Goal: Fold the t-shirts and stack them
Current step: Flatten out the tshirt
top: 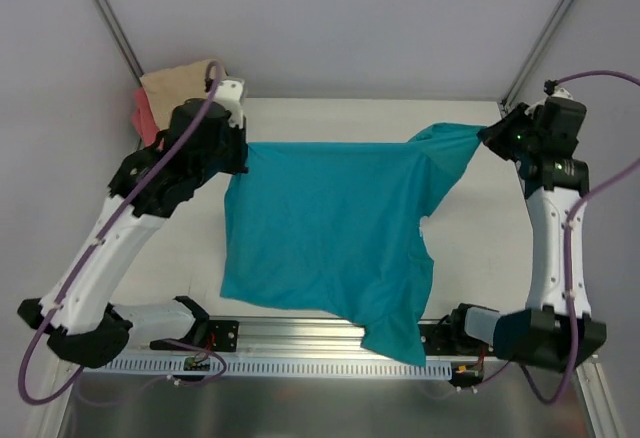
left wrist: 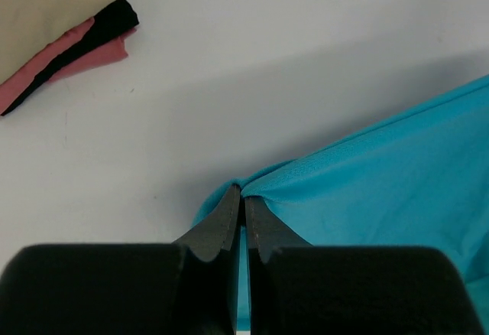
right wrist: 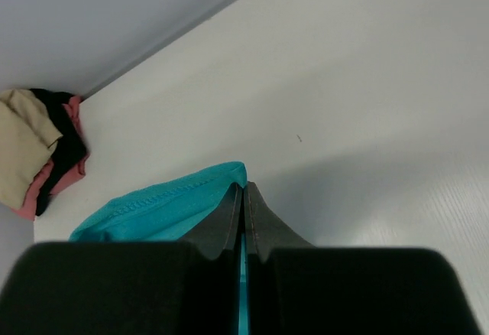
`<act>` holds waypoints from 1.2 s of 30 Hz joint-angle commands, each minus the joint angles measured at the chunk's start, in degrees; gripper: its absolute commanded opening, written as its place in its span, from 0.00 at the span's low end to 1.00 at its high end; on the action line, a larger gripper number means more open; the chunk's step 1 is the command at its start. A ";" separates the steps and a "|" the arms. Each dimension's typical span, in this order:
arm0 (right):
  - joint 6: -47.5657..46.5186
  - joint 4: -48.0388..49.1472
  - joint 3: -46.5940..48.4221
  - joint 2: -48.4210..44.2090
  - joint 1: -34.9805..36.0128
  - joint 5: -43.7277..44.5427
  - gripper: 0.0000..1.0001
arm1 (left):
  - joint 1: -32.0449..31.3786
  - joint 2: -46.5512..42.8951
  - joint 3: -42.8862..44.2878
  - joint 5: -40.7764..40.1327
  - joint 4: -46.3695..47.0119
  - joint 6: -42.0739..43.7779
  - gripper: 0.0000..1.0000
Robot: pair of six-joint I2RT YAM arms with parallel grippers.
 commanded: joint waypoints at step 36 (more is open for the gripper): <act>-2.57 27.37 12.75 33.71 1.38 -8.35 0.99 | 11.03 17.57 -19.98 -21.49 38.66 9.14 0.99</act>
